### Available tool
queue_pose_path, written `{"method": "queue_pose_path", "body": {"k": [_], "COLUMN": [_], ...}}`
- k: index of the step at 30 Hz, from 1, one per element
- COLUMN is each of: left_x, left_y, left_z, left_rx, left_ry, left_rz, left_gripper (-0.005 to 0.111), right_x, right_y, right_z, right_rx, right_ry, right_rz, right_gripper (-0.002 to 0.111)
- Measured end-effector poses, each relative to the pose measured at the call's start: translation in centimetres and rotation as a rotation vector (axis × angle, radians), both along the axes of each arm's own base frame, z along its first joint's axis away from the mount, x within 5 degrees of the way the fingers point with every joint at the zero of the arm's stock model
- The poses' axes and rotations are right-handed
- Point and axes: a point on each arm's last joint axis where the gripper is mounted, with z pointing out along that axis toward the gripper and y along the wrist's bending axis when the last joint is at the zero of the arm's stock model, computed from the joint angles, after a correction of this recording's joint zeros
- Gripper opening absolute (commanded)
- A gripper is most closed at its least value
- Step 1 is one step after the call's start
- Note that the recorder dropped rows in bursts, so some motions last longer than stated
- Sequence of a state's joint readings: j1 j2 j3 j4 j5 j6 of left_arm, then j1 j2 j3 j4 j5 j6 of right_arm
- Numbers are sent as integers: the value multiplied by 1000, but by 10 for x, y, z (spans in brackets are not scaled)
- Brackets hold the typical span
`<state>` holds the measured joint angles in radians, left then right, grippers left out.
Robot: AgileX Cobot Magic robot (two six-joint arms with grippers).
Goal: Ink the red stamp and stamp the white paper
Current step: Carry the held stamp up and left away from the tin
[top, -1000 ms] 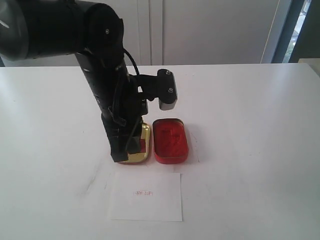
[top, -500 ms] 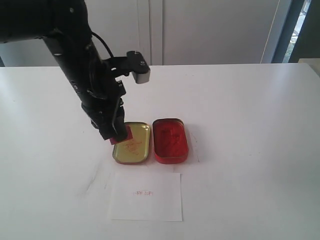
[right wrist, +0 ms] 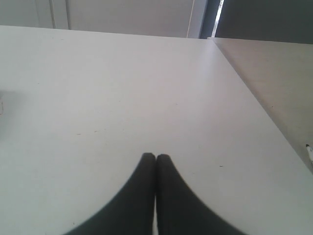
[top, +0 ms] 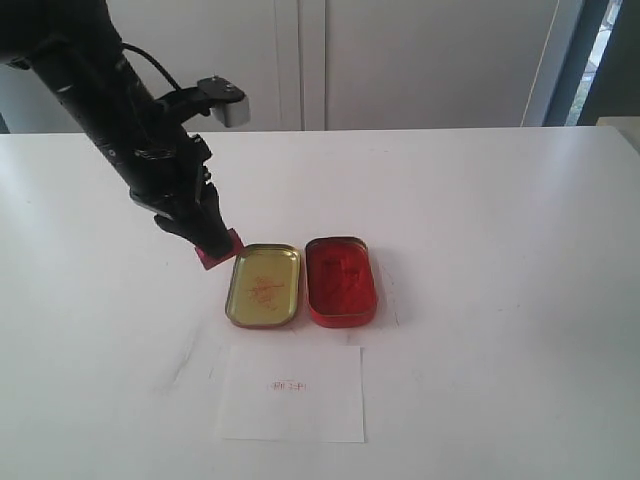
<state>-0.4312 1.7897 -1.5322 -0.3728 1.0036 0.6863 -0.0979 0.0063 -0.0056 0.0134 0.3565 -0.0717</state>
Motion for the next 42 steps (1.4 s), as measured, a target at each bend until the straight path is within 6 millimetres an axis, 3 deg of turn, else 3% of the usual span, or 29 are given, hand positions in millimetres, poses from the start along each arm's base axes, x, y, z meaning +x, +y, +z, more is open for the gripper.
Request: {"method": "queue_pose_path", "body": {"k": [14, 32, 42], "left_x": [12, -9, -4], "left_y": [29, 35, 65], "left_z": [-2, -20, -23], "left_rx": [-168, -343, -505], "left_ry": [121, 170, 232], "left_rz": [150, 209, 301], "left_gripper": [0, 0, 0], "right_x": [0, 0, 0], "right_y": [0, 0, 0], "right_z": [0, 0, 0], "right_rx": [0, 0, 0], "right_ry": [0, 0, 0], "right_rz": [0, 0, 0], "right_gripper": [0, 0, 0]}}
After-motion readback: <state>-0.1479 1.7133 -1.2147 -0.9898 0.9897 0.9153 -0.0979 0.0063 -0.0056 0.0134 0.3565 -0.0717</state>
